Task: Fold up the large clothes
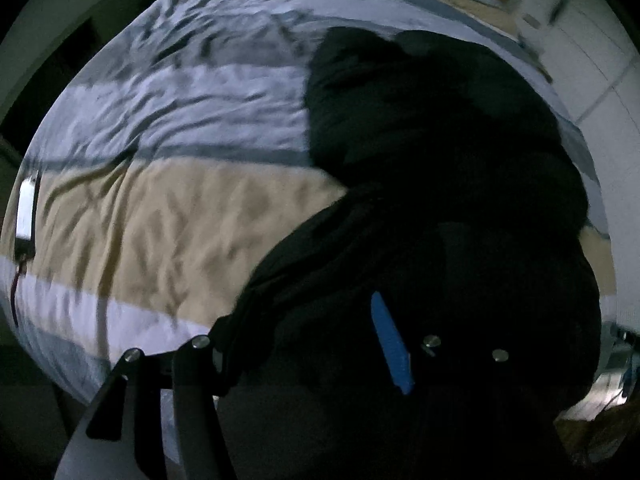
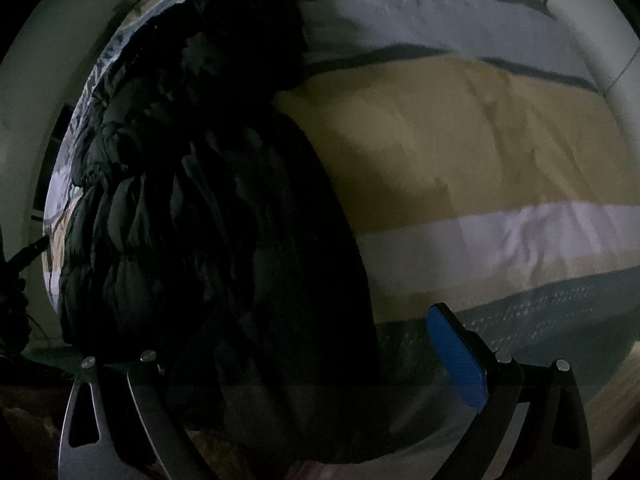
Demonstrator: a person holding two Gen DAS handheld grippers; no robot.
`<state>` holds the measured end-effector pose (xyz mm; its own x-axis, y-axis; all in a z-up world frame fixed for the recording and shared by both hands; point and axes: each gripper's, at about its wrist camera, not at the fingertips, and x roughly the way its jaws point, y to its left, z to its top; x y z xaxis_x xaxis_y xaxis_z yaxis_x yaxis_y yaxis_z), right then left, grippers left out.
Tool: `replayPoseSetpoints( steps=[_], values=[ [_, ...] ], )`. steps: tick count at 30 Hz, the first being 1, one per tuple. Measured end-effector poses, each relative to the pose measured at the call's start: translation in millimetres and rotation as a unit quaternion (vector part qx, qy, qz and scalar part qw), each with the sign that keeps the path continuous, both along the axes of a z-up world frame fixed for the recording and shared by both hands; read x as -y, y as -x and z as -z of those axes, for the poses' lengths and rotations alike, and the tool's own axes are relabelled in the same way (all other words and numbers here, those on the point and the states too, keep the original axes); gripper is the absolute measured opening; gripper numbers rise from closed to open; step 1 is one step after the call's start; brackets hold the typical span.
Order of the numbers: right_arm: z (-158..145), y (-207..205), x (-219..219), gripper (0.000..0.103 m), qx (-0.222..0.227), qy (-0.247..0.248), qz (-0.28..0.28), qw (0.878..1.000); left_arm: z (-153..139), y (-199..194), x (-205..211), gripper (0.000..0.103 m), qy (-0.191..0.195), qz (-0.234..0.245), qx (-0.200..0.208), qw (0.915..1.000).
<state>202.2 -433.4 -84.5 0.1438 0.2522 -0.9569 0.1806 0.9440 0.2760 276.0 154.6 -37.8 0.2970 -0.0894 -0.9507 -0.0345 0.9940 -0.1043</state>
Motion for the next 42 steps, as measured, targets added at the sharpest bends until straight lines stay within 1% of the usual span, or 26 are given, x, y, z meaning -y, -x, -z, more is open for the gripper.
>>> replayPoseSetpoints(
  steps=[1,4,6,9,12,13,16,19,21,22,24,26,27,29,31,34,35,38,42],
  values=[
    [3,1,-1,0.1,-0.005,-0.004,0.002,1.0,4,3,-11,0.056,0.007,-0.017,-0.008,0.9998],
    [15,5,-2,0.1,-0.02,-0.01,0.005,1.0,13,12,-36,0.056,0.018,-0.047,-0.023,0.9985],
    [23,8,-3,0.1,-0.03,-0.014,0.007,0.999,19,19,-49,0.056,0.037,-0.059,-0.035,0.9969],
    [33,10,-5,0.1,-0.043,-0.021,0.009,0.999,32,30,-63,0.056,0.071,-0.063,-0.063,0.9935],
    [42,11,-7,0.1,-0.054,-0.026,0.008,0.998,51,38,-73,0.056,0.128,-0.066,-0.092,0.9853],
    [45,12,-8,0.1,-0.057,-0.028,0.008,0.998,59,42,-74,0.056,0.139,-0.063,-0.102,0.983],
    [54,15,-11,0.1,-0.067,-0.034,0.006,0.997,78,48,-78,0.056,0.145,-0.064,-0.122,0.9798],
    [63,19,-11,0.1,-0.075,-0.035,0.001,0.997,95,52,-87,0.056,0.161,-0.071,-0.131,0.9756],
    [70,20,-8,0.1,-0.079,-0.037,0.006,0.996,109,54,-89,0.061,0.171,-0.071,-0.145,0.9719],
    [72,20,-7,0.1,-0.08,-0.038,0.008,0.996,117,56,-87,0.067,0.174,-0.067,-0.152,0.9707],
    [78,20,-5,0.101,-0.08,-0.043,0.012,0.996,125,58,-82,0.071,0.176,-0.061,-0.155,0.9702],
    [82,20,-3,0.102,-0.079,-0.05,0.014,0.996,127,62,-77,0.077,0.179,-0.063,-0.157,0.9692],
    [85,21,0,0.102,-0.078,-0.054,0.014,0.995,127,64,-74,0.078,0.184,-0.063,-0.163,0.9673],
    [91,23,2,0.103,-0.078,-0.063,0.018,0.995,126,70,-70,0.078,0.206,-0.056,-0.178,0.9606],
    [95,24,7,0.103,-0.076,-0.073,0.023,0.994,123,80,-66,0.078,0.235,-0.053,-0.193,0.9512],
    [100,28,14,0.103,-0.076,-0.089,0.023,0.993,120,95,-61,0.078,0.267,-0.06,-0.203,0.94],
    [101,29,17,0.103,-0.078,-0.095,0.021,0.992,120,99,-59,0.078,0.272,-0.063,-0.205,0.9381],
    [104,32,20,0.103,-0.091,-0.115,0.006,0.989,118,107,-52,0.078,0.272,-0.077,-0.206,0.9369],
    [106,43,13,0.103,-0.107,-0.129,0.002,0.986,110,107,-37,0.075,0.262,-0.084,-0.199,0.9406]
  ],
)
